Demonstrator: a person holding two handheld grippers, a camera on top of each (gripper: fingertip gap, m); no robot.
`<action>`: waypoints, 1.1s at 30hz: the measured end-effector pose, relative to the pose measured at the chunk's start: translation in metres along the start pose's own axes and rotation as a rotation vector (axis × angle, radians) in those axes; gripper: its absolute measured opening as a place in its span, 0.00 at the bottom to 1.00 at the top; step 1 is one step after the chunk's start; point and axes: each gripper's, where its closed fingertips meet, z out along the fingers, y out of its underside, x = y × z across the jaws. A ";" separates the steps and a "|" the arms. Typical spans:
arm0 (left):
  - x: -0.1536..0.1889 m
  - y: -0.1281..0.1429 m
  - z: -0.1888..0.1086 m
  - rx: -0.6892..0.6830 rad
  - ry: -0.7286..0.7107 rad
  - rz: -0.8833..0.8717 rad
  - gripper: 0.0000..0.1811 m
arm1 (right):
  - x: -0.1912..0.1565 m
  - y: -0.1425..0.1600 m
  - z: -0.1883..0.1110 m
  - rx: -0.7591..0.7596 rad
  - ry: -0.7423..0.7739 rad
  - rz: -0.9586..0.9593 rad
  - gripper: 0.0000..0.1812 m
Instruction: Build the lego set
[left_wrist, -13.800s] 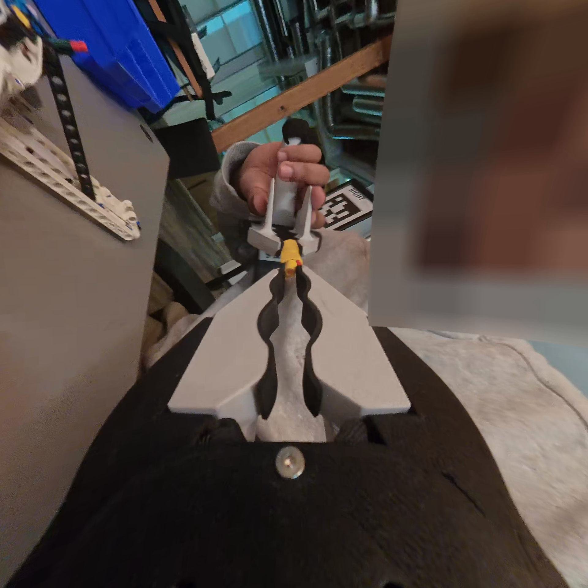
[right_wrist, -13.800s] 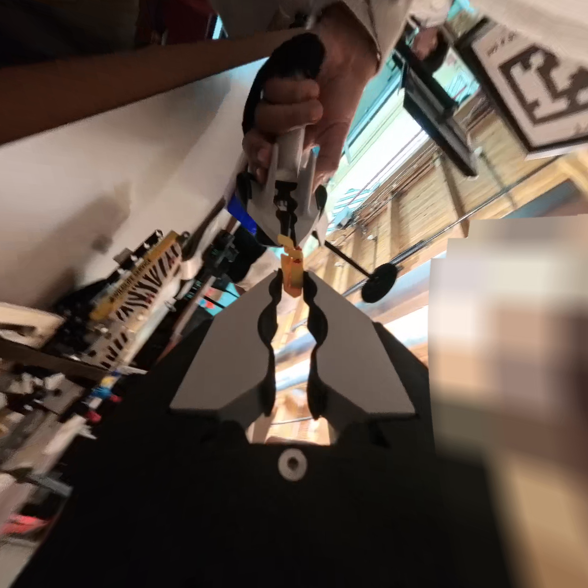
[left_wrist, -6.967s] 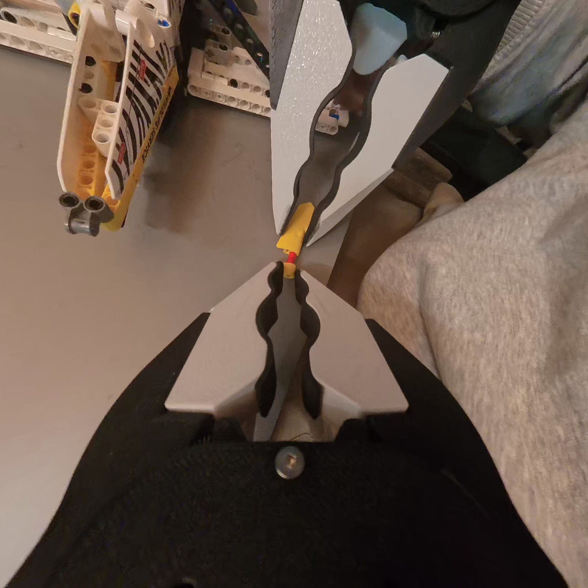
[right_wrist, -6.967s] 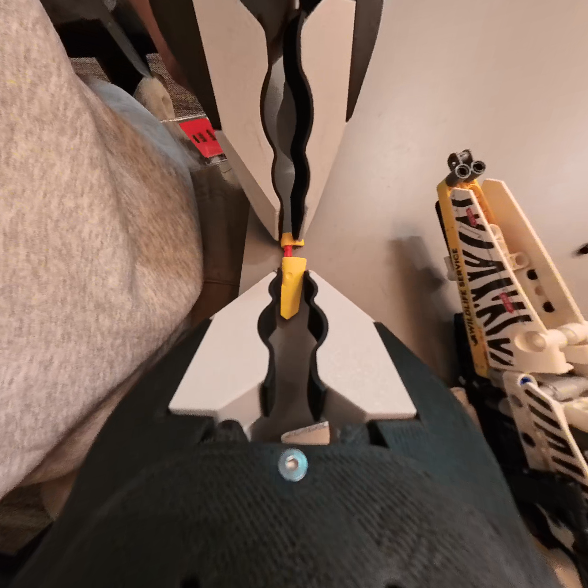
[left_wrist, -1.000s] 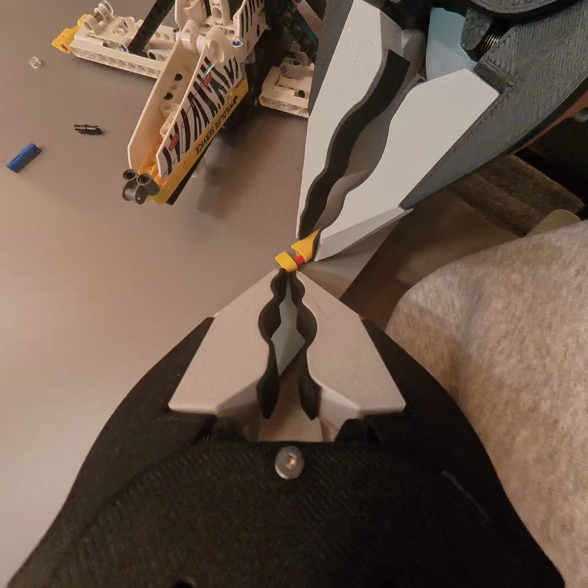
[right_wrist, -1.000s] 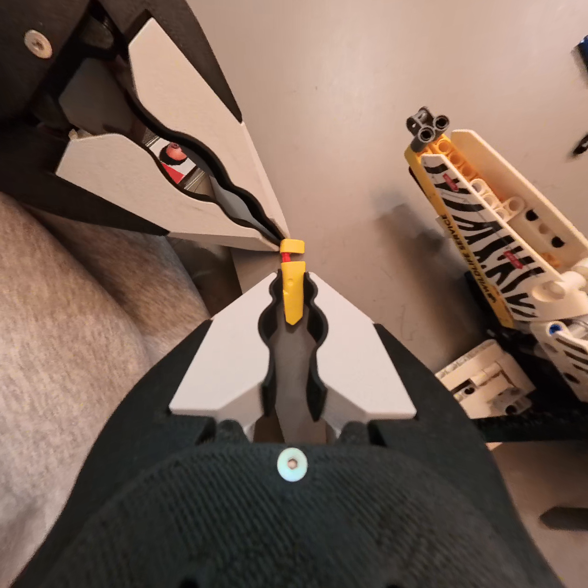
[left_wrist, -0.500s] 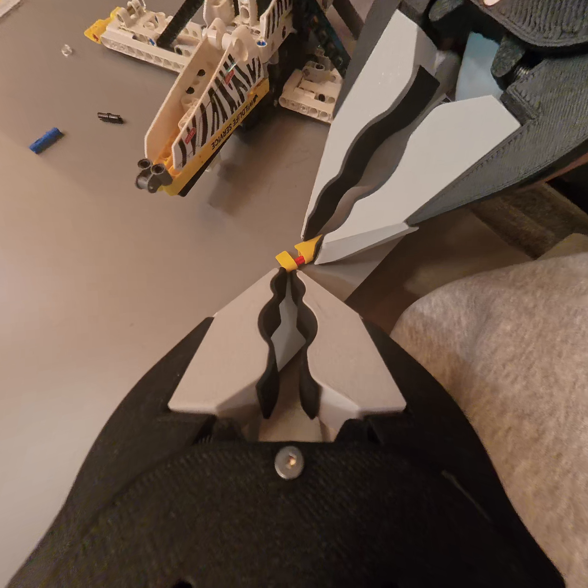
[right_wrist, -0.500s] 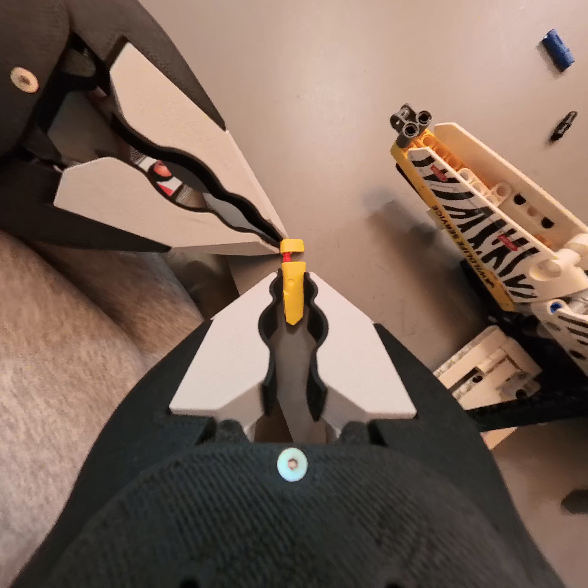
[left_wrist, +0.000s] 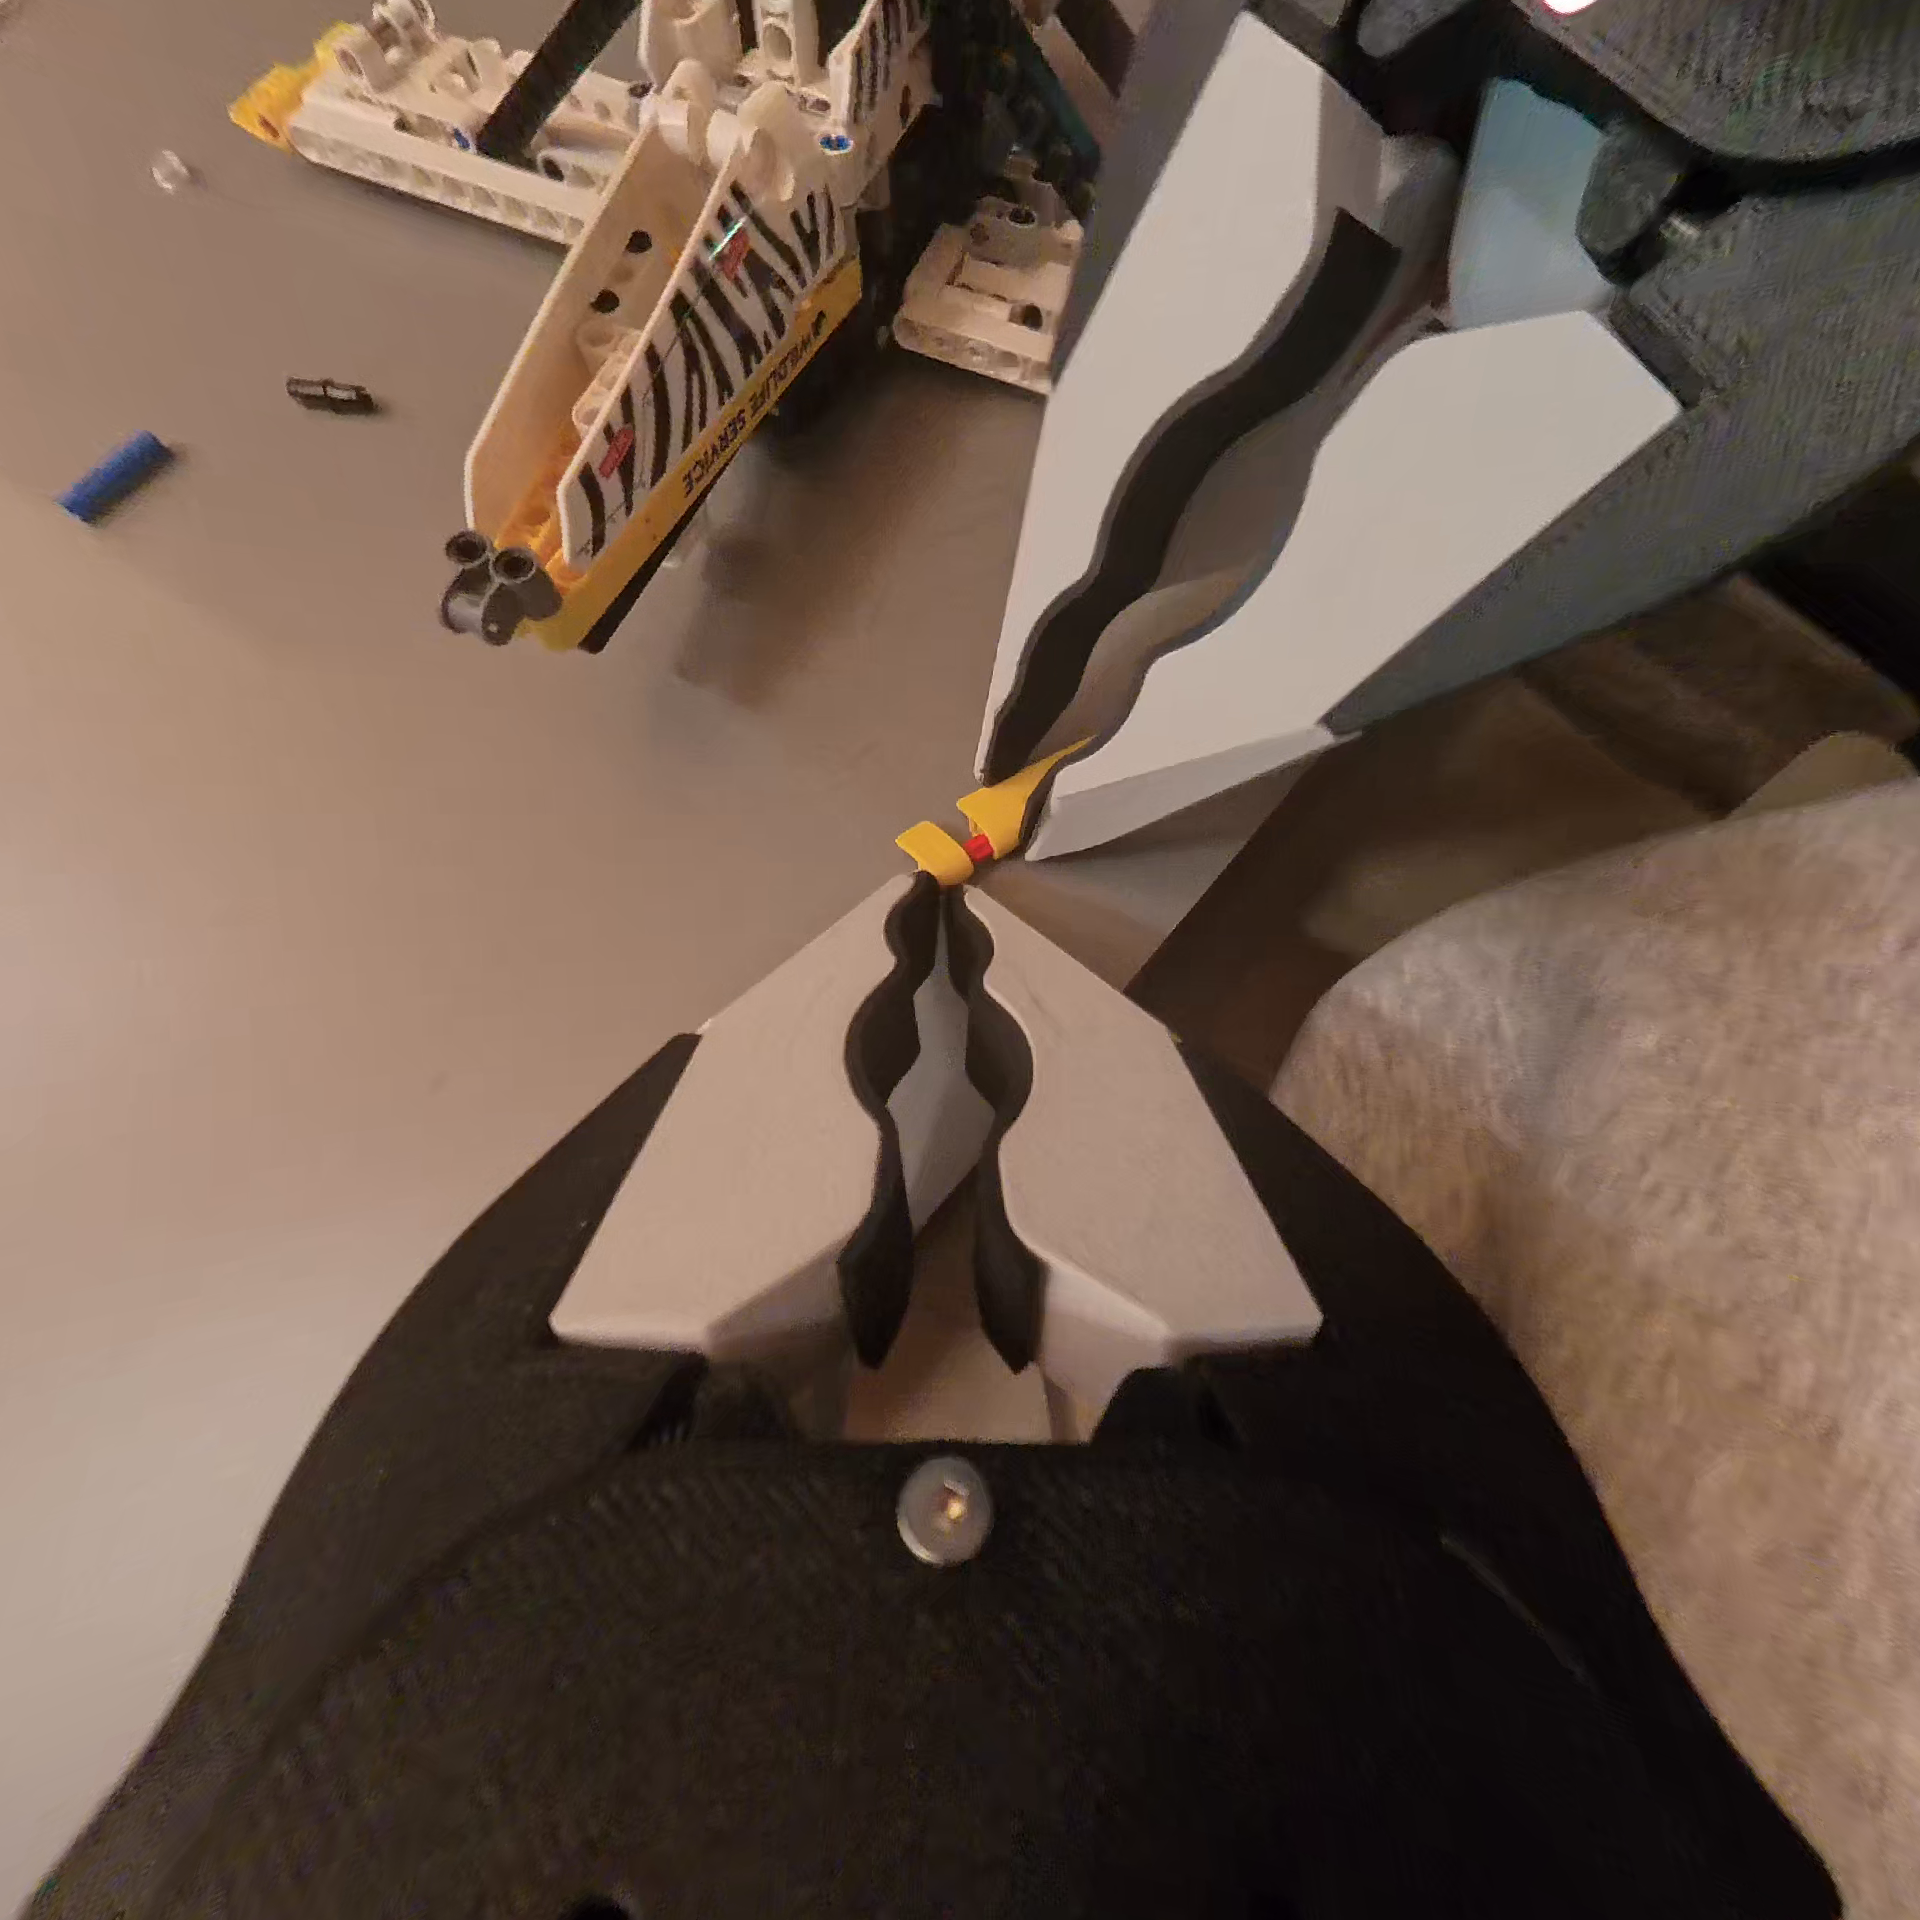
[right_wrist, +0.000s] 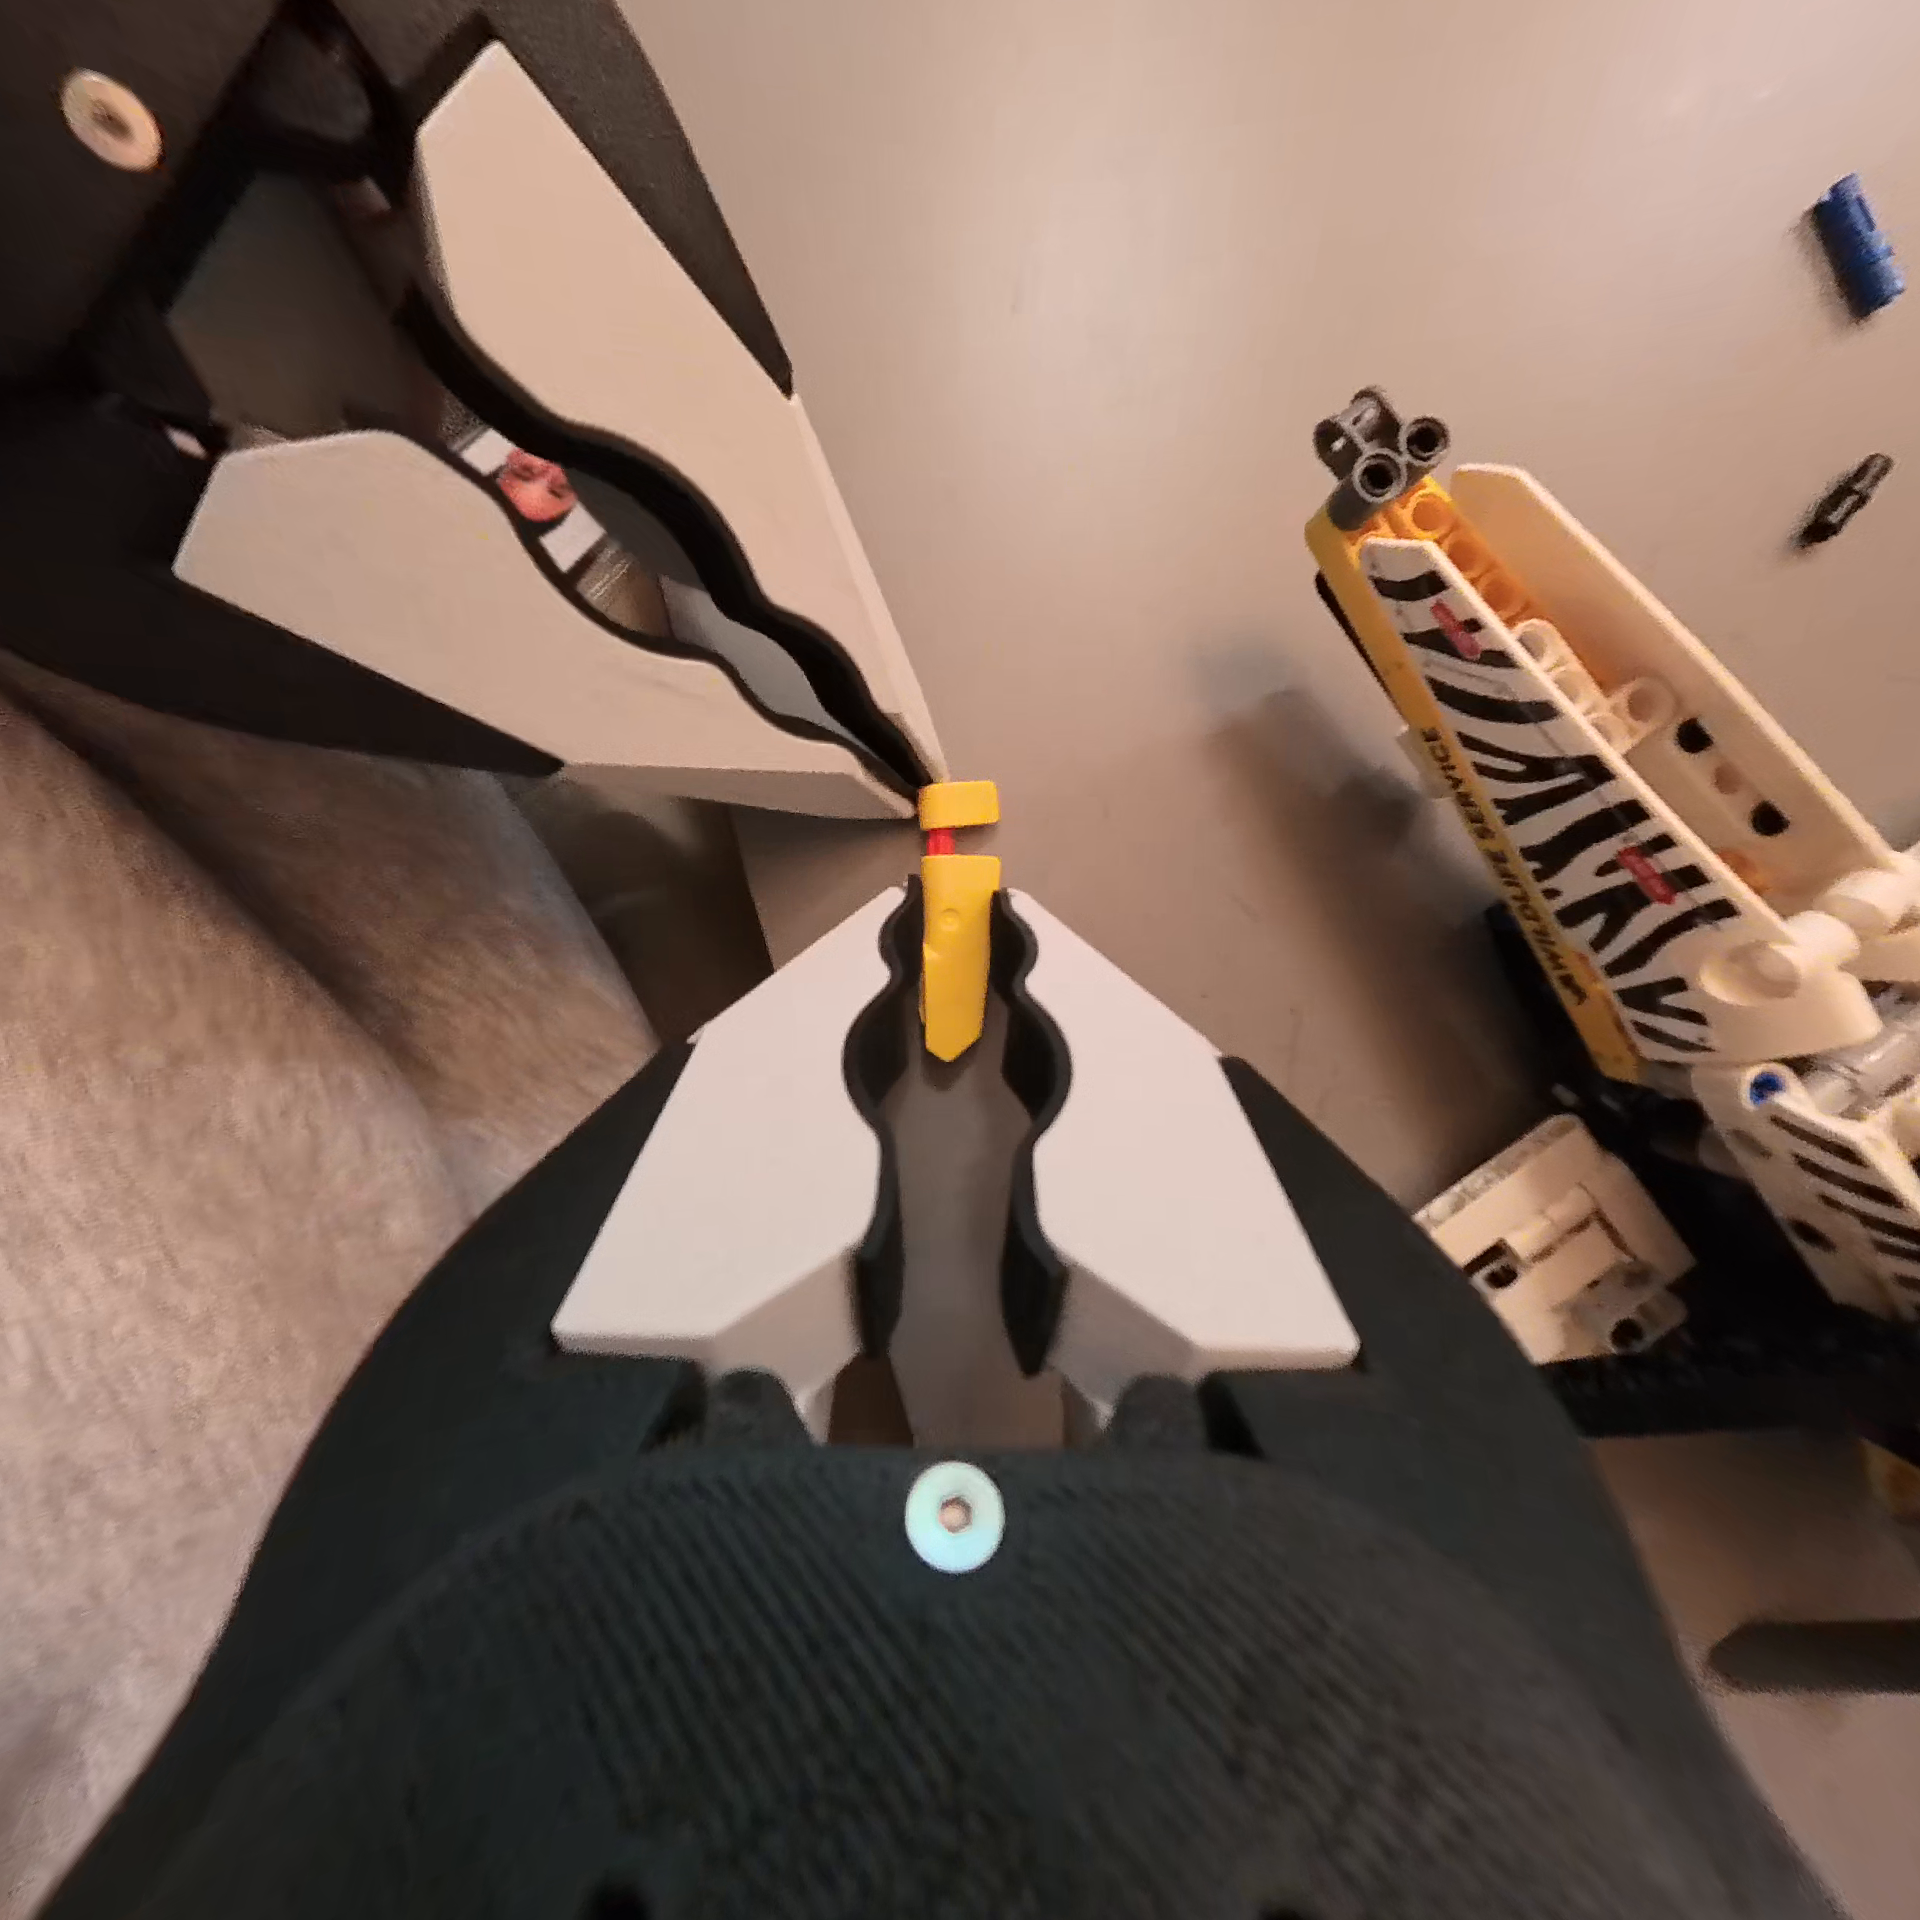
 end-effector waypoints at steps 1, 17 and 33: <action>0.000 0.000 0.000 -0.007 -0.014 0.032 0.00 | 0.000 0.000 0.000 -0.004 -0.002 -0.010 0.06; 0.003 -0.002 0.002 0.030 0.088 -0.034 0.00 | 0.001 -0.002 0.001 0.031 -0.069 -0.062 0.06; 0.001 -0.004 0.003 0.050 0.014 -0.032 0.00 | 0.002 -0.005 0.004 0.035 0.008 -0.079 0.06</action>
